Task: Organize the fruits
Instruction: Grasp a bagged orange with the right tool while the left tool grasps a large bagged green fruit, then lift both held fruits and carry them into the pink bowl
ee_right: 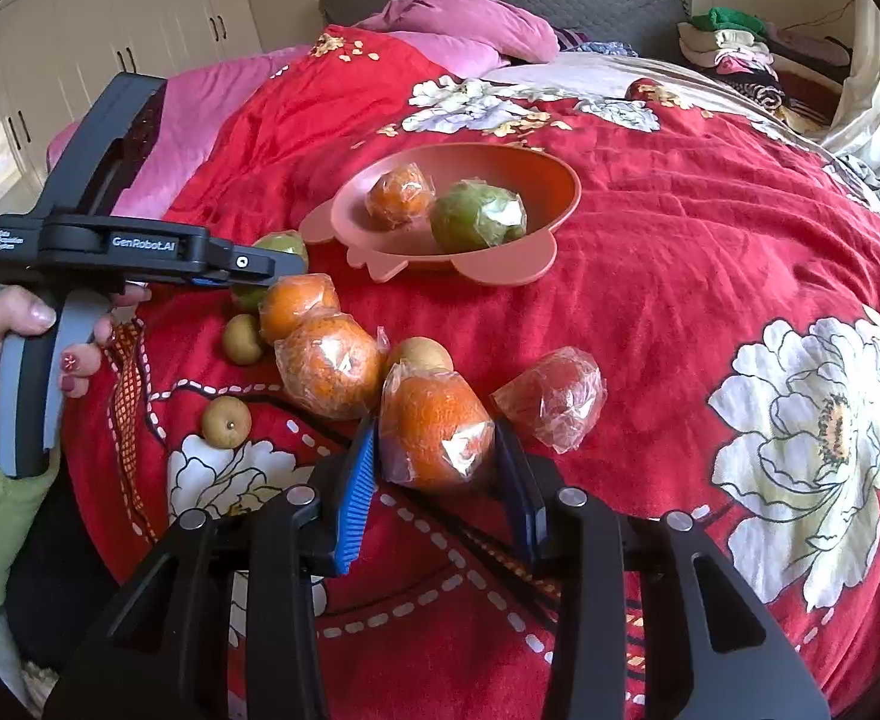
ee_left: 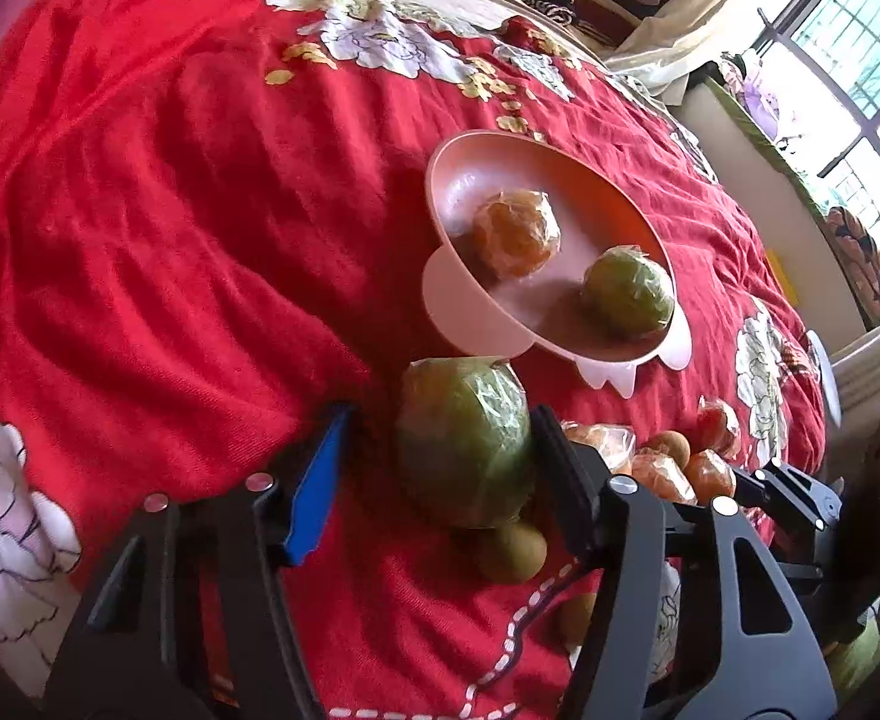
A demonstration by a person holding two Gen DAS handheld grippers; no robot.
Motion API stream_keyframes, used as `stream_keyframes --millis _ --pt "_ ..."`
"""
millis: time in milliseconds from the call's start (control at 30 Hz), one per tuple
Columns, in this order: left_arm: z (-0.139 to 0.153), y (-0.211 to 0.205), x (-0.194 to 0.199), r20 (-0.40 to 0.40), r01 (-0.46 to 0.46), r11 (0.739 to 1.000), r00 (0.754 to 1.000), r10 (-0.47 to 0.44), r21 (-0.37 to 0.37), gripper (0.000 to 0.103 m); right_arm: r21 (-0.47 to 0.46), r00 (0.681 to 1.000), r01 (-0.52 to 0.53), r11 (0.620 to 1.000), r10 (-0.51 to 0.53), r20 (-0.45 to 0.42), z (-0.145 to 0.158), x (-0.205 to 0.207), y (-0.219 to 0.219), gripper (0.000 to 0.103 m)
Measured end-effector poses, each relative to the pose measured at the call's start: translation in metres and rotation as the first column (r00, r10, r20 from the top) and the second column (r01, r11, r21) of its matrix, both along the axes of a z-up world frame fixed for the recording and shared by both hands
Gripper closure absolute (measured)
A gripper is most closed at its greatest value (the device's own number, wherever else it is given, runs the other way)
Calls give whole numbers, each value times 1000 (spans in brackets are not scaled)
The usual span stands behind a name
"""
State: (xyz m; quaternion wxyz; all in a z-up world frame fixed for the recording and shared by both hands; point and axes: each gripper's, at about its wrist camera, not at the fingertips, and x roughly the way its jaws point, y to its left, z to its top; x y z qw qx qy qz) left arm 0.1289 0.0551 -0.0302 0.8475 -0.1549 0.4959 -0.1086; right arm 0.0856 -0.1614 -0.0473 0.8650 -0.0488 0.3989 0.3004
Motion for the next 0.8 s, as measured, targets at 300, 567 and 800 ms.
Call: stream_keyframes --millis 300,567,800 --pt "12 2 -7 32 -7 1000 999 8 -21 65 28 1000 -13 1000 12 23 10 -8 -2 67" --pt "29 4 -18 67 -15 999 998 16 -29 66 75 999 -1 997 -2 38 25 -9 -10 67" --pt "45 3 -24 105 -6 1000 994 8 -25 67 98 998 4 995 -10 58 38 -2 -15 67"
